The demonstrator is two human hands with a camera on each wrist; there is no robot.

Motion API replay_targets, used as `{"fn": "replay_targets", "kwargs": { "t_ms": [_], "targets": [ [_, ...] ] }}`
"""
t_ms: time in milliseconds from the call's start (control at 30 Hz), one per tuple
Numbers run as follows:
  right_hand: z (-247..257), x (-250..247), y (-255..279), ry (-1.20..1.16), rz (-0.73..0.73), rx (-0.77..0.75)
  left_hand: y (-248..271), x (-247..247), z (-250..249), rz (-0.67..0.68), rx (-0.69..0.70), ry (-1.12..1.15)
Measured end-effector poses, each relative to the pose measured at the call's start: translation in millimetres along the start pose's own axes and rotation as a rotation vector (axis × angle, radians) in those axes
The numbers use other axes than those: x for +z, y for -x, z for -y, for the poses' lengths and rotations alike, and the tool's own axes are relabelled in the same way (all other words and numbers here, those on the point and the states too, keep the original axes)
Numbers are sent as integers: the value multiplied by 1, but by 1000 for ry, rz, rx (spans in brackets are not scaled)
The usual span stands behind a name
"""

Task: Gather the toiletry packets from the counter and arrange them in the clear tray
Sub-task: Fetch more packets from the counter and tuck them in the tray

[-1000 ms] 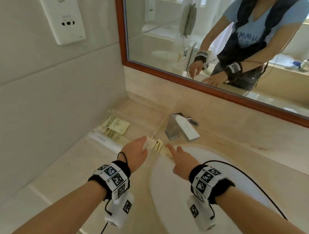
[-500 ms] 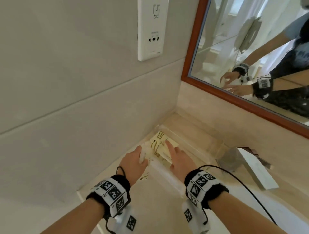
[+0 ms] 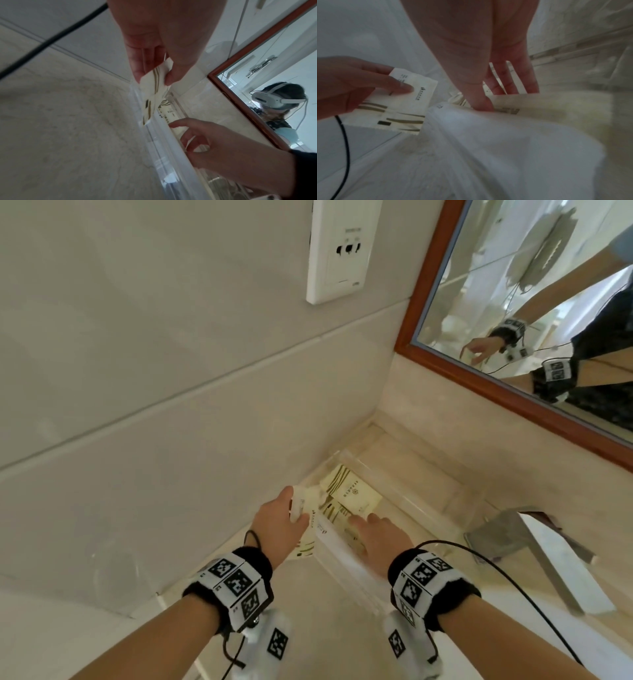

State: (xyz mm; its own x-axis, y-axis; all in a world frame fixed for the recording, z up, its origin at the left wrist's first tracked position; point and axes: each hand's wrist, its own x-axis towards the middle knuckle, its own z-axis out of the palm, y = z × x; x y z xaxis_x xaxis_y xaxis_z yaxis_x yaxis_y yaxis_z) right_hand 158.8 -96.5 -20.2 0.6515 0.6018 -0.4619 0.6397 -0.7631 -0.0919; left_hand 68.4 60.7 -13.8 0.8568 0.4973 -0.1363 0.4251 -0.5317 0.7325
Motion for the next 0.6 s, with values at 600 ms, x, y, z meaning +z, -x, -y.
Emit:
{"fn": "replay_targets", "kwargs": {
  "t_ms": [600],
  "targets": [
    [-11,-6,-2,2,22,-18,-11,4,-17,-101,36,108]
  ]
}}
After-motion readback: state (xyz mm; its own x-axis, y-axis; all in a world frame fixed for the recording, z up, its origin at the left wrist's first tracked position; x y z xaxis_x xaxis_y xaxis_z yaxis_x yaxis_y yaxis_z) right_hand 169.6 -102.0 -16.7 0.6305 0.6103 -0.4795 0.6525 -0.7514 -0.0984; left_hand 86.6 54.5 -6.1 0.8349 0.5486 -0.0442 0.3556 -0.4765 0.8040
